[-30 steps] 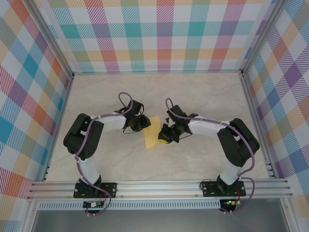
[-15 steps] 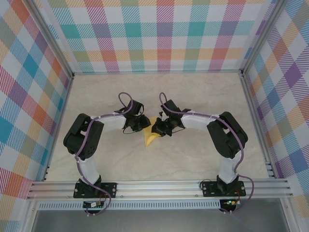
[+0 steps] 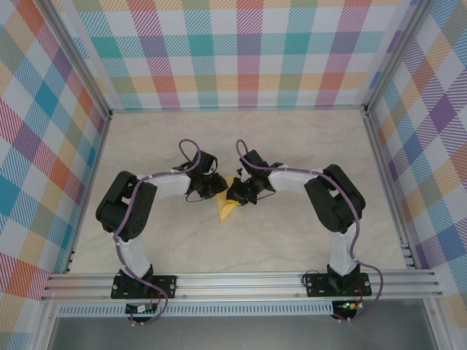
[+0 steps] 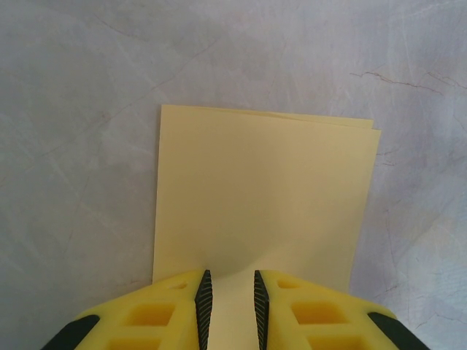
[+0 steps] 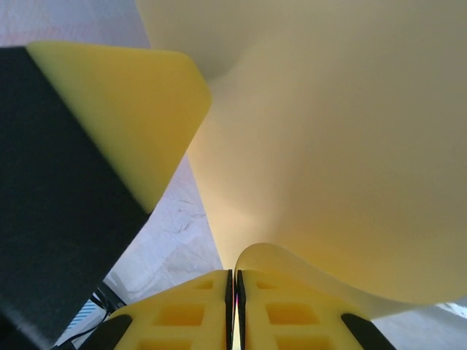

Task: Fold a paper plane with a square sheet of paper (pick it up from the middle)
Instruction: Third fold the triangle at the center of the table.

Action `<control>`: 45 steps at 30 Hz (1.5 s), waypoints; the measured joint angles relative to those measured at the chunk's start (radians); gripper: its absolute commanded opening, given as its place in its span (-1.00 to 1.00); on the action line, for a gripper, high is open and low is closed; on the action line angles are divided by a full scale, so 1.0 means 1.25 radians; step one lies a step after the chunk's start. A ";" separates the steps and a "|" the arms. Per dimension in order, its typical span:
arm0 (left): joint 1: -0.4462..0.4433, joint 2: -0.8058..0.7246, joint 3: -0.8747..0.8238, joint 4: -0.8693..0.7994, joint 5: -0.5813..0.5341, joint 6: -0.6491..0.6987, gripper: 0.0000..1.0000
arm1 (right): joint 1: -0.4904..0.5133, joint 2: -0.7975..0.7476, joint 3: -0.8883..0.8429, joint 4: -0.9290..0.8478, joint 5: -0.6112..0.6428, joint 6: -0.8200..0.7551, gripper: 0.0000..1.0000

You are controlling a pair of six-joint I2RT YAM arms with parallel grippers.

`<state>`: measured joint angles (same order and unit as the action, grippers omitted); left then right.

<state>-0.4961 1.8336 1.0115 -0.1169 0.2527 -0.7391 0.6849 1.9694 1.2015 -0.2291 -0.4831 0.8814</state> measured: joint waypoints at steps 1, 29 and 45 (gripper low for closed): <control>0.000 0.000 0.000 0.000 0.000 0.000 -0.47 | 0.001 0.004 0.005 0.000 0.000 -0.004 -0.78; 0.027 -0.216 -0.134 -0.030 -0.065 -0.070 -0.56 | 0.004 0.042 0.056 -0.028 0.008 -0.048 -0.76; 0.005 -0.274 -0.203 -0.009 0.018 -0.085 -0.57 | 0.008 0.054 0.077 -0.057 0.012 -0.063 -0.69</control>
<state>-0.4904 1.4910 0.7574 -0.1276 0.2756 -0.8455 0.6949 2.0369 1.2972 -0.3008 -0.4683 0.8024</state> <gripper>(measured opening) 0.216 0.152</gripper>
